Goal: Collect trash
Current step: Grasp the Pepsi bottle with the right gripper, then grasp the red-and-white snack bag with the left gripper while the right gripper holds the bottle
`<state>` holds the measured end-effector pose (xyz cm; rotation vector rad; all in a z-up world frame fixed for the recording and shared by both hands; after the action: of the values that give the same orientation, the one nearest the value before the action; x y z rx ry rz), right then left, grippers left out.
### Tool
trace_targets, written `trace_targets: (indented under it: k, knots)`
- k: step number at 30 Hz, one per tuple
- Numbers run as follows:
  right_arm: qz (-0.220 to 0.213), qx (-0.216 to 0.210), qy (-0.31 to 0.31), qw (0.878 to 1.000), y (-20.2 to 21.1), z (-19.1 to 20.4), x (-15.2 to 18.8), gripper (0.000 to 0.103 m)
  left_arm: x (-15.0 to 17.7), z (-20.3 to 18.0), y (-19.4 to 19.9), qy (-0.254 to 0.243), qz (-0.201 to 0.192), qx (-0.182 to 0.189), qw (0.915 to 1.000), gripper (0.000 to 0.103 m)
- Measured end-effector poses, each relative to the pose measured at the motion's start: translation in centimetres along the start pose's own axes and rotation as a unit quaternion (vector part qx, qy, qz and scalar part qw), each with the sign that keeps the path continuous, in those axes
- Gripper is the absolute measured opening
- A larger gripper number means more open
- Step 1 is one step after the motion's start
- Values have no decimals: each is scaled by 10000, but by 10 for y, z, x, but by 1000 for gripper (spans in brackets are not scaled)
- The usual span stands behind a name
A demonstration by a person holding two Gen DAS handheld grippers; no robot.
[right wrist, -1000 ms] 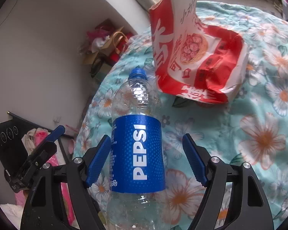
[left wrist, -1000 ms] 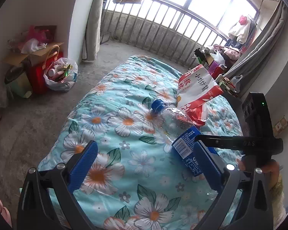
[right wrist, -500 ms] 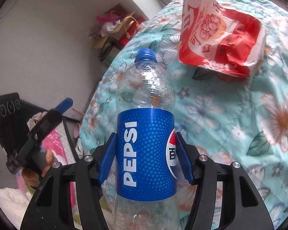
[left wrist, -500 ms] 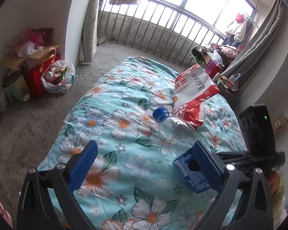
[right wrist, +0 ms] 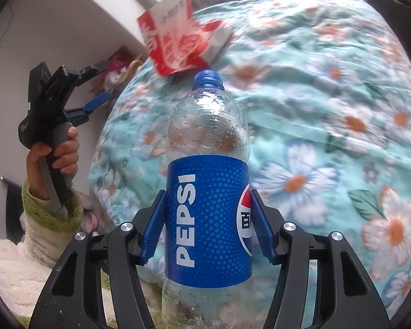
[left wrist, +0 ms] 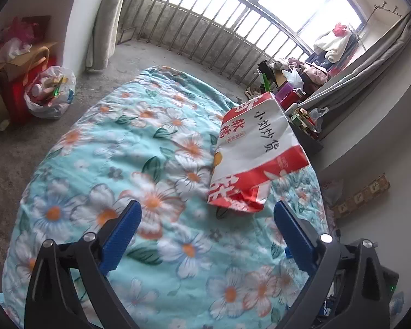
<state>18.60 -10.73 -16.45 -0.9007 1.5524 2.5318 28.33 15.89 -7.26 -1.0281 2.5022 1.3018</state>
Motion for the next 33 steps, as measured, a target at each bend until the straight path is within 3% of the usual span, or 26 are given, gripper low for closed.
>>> trace_targets:
  k: [5, 10, 18, 27, 30, 33]
  knots:
    - [-517, 195, -912, 9943, 23, -44, 14, 56, -27, -14, -39, 12, 20, -304, 9995, 81]
    - [-618, 286, -1248, 9898, 34, -70, 20, 56, -25, -23, -79, 17, 488, -468, 9977, 80]
    - [-647, 295, -1188, 9904, 33, -66, 24, 56, 7, -28, -106, -262, 875, -683, 9935, 80]
    - [-699, 200, -1222, 9898, 37, -70, 31, 57, 23, -30, -113, -661, 931, -977, 9886, 80]
    - [-701, 215, -1220, 9898, 38, -70, 31, 57, 27, -38, -110, -760, 921, -903, 9887, 73]
    - [-716, 215, -1222, 9897, 39, -70, 32, 57, 33, -51, -107, -1174, 726, -1021, 9852, 69]
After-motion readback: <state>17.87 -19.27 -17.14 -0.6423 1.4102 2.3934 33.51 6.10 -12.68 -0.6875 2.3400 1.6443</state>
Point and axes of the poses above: each gripper's, at about its wrist camera, not at the fingertips, and y roughly against the way its jaws point, z to its left, x to its underside, the point moved 6 cm from there along -y, roughly the way its jaws point, and after that the axes turned 14 degrees about y, right-handed, at the moved point
